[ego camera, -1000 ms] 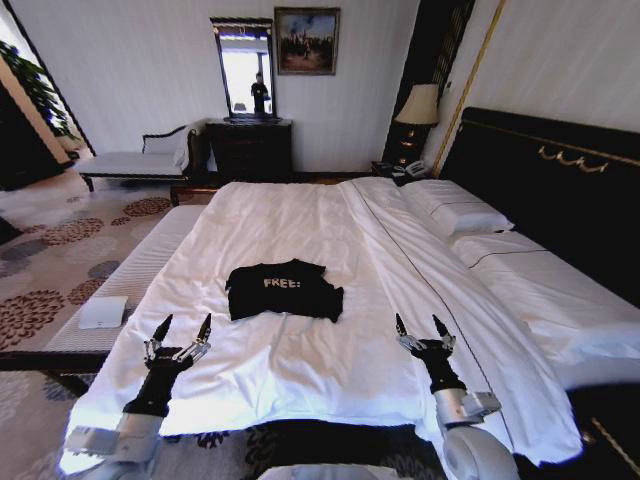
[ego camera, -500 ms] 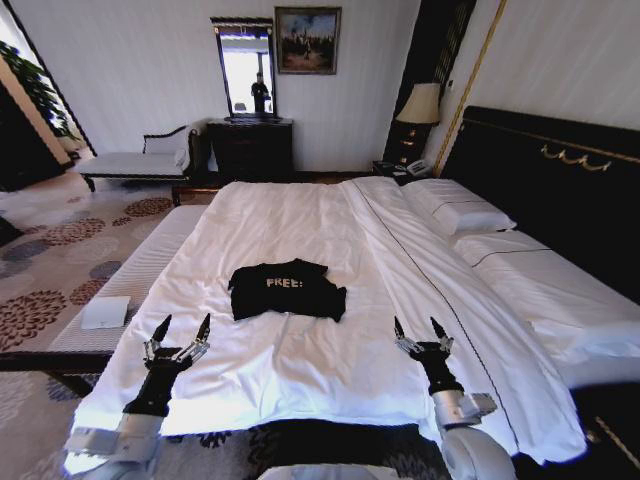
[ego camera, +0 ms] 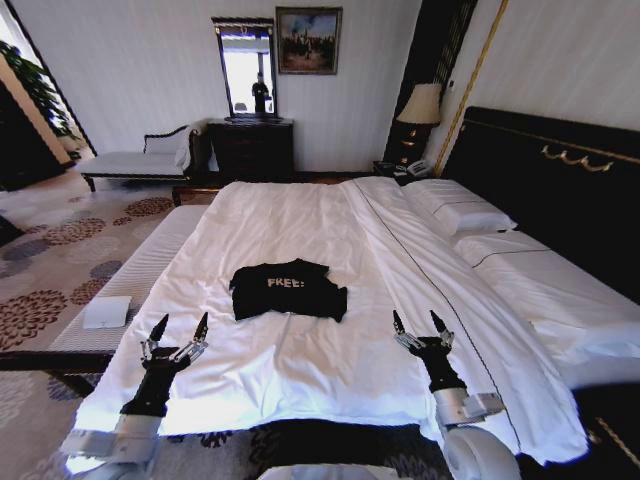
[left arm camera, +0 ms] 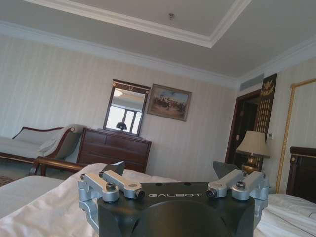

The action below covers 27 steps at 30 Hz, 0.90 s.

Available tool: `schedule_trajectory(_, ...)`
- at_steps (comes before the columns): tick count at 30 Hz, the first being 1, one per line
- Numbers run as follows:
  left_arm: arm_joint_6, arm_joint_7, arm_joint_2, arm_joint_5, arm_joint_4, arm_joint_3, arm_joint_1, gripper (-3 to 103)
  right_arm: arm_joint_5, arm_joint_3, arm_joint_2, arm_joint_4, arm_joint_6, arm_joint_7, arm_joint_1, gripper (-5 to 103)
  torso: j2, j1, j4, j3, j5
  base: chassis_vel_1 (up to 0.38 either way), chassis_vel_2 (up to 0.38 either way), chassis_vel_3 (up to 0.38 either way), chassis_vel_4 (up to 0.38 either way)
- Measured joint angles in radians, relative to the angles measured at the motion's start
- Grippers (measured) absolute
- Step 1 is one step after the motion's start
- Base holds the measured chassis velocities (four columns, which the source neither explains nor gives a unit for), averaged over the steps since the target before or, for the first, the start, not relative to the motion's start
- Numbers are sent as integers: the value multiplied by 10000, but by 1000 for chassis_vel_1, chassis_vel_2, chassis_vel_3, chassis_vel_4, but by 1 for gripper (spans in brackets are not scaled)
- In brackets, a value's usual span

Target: Fold the clothes on the bed.

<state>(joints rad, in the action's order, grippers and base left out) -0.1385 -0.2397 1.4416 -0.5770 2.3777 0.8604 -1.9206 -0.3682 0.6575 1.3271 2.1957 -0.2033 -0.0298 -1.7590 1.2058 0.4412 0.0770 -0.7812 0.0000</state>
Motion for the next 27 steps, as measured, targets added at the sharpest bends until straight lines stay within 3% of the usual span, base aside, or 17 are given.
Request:
schedule_trajectory(15,-257,29,-44,-57,-18,78,-123,100,147,-67,213,274,-214,41,-164,100,0,0,0,1,-2,54,73,-59,-68)
schedule_trajectory(22,-299,85,-49,-165,-47,69,-120,100,1374,80,339,32,-913,-87,-49,100,0,0,0,0,2,-4,-7,2,1)
schedule_trajectory(27,-278,168,-64,-373,160,78,-127,100,1413,30,432,83,-921,-156,-53,100,0,0,0,0,-2,0,0,0,0)
